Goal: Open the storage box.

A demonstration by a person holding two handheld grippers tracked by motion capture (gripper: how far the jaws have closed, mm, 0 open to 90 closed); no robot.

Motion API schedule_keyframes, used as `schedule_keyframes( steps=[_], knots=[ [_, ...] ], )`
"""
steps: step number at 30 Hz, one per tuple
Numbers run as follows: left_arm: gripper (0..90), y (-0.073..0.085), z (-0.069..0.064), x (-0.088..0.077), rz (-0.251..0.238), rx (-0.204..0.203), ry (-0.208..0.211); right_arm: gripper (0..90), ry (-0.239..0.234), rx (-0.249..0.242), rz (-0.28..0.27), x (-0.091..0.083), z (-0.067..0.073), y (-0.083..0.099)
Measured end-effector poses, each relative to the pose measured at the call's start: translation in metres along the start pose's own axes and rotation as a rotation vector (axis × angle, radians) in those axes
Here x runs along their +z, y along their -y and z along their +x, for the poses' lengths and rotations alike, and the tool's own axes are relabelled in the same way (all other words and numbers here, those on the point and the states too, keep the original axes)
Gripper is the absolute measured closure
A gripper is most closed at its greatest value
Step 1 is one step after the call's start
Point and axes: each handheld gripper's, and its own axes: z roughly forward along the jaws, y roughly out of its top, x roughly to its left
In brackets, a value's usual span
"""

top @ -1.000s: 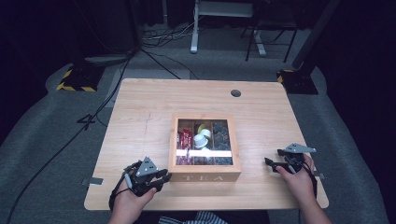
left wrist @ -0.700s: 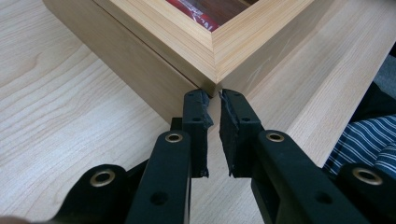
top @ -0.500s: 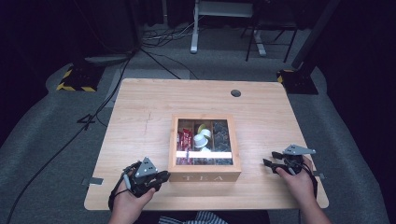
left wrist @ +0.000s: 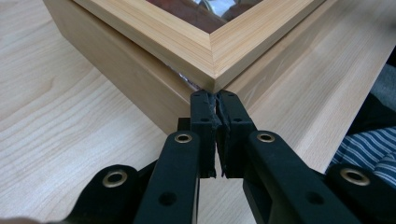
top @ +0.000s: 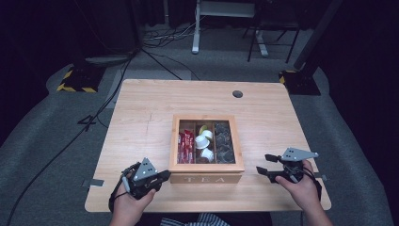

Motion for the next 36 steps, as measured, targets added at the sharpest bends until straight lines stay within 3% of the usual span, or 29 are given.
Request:
schedule_keyframes(
  steps=[3,4,11,14,17,18,36],
  knots=[
    [86.0,-0.001,0.0,-0.001,-0.017,0.001,-0.002,34.5,-0.025,-0.037,-0.006,0.0,0.01,-0.006],
    [86.0,-0.002,-0.001,-0.002,-0.024,-0.001,-0.003,34.6,-0.049,-0.058,-0.021,0.0,0.02,-0.011],
    [85.7,-0.002,-0.001,-0.002,-0.038,-0.004,-0.003,34.1,-0.078,-0.108,-0.042,0.005,0.037,-0.023],
    [85.6,-0.003,0.0,-0.003,-0.043,0.0,-0.003,35.5,-0.094,-0.164,-0.043,0.014,0.048,-0.028],
    [85.5,-0.003,0.0,-0.003,-0.047,0.001,-0.004,37.1,-0.086,-0.189,-0.049,0.018,0.053,-0.031],
    [85.5,-0.003,0.0,-0.003,-0.048,0.001,-0.004,38.1,-0.062,-0.202,-0.054,0.021,0.055,-0.033],
    [83.4,-0.005,0.0,-0.003,-0.076,-0.011,0.002,34.4,0.011,-0.268,-0.103,0.03,0.061,-0.039]
  ],
)
